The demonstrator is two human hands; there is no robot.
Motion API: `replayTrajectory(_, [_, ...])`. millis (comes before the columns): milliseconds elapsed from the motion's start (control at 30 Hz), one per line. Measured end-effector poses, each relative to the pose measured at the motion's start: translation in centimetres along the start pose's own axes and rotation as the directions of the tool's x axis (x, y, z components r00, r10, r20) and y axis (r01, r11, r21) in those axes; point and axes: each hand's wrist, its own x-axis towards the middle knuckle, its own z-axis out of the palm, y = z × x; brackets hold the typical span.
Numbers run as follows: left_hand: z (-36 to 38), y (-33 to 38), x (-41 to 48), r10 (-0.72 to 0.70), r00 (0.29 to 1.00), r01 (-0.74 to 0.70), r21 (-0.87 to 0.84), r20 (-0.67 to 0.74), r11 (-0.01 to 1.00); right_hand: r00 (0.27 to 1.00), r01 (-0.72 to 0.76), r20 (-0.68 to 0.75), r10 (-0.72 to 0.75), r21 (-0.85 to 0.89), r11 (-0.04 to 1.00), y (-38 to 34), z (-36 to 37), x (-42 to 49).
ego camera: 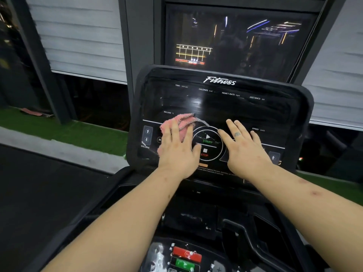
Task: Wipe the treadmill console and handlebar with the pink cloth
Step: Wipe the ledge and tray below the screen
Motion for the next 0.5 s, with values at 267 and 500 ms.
replayTrajectory(267, [5.0,4.9,-4.3,0.248,0.964,-0.253,0.037,0.096,0.967,0.999,-0.002,-0.040,0.003,0.023,1.000,0.1,0.5,0.1])
replayTrajectory(500, [4.7,1.0,-4.8,0.283,0.956,-0.291,0.122,0.079,0.949,0.999,-0.008,-0.048,0.008,-0.015,1.000,-0.2,0.6,0.1])
